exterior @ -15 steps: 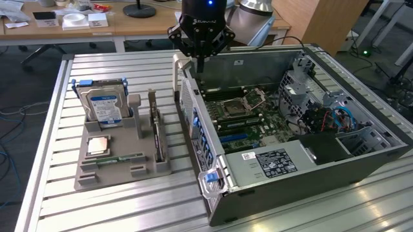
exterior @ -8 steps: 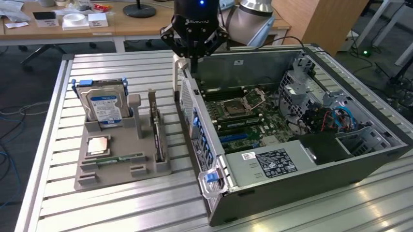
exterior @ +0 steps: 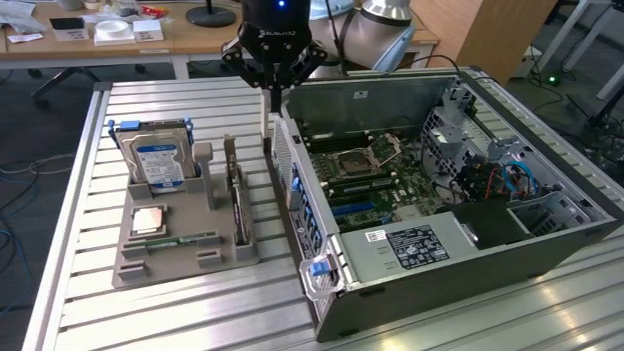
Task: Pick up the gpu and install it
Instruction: 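Reach for the gpu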
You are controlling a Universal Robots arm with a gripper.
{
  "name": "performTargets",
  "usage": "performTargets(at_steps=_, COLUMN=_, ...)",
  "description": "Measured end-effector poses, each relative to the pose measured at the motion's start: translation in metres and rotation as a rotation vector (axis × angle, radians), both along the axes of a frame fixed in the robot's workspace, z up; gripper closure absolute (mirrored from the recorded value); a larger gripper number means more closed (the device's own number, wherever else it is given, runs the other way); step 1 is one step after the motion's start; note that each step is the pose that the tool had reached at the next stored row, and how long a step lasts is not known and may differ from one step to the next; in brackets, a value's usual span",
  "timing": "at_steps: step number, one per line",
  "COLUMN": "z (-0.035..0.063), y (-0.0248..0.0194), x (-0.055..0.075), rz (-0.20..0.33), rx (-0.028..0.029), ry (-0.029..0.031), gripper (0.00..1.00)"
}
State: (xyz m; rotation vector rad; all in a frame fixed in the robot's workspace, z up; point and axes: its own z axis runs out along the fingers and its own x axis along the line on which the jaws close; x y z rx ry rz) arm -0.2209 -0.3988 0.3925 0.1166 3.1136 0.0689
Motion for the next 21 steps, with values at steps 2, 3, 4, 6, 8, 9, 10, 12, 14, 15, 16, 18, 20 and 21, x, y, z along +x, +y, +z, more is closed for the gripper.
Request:
performTargets(at_steps=2, z=0.0, y=0.0, x=-0.005, rz=0.0, rx=-0.0001, ry=0.0001, gripper=0.89)
performTargets(at_steps=3, z=-0.0001, y=0.0, x=-0.008, rz=0.0, rx=0.0, ry=0.0, gripper=0.89)
performTargets(at_steps=4, z=-0.0002, y=0.0, x=-0.01, rz=0.0, rx=0.0, ry=0.0, gripper=0.89)
performTargets(at_steps=6, z=-0.0002, y=0.0, x=-0.015, rz=0.0, rx=0.0, ry=0.0001, gripper=0.89)
performTargets(at_steps=8, z=-0.0003, y=0.0, x=-0.02, rz=0.0, rx=0.0, ry=0.0, gripper=0.89)
performTargets(at_steps=9, z=-0.0004, y=0.0, x=-0.022, rz=0.0, rx=0.0, ry=0.0, gripper=0.89)
performTargets(at_steps=10, z=-0.0004, y=0.0, x=-0.025, rz=0.0, rx=0.0, ry=0.0001, gripper=0.89)
performTargets(at_steps=12, z=-0.0004, y=0.0, x=-0.028, rz=0.0, rx=-0.0001, ry=0.0001, gripper=0.89)
performTargets(at_steps=14, z=-0.0005, y=0.0, x=-0.03, rz=0.0, rx=-0.0001, ry=0.0001, gripper=0.89)
performTargets(at_steps=15, z=-0.0004, y=0.0, x=-0.032, rz=0.0, rx=-0.0001, ry=0.0001, gripper=0.89)
performTargets(at_steps=16, z=-0.0005, y=0.0, x=-0.034, rz=0.0, rx=-0.0001, ry=0.0001, gripper=0.89)
performTargets(at_steps=18, z=-0.0006, y=0.0, x=-0.038, rz=0.0, rx=0.0, ry=0.0, gripper=0.89)
performTargets(at_steps=20, z=-0.0006, y=0.0, x=-0.042, rz=0.0, rx=0.0, ry=0.0001, gripper=0.89)
performTargets(at_steps=21, z=-0.0006, y=0.0, x=-0.044, rz=0.0, rx=0.0, ry=0.0, gripper=0.89)
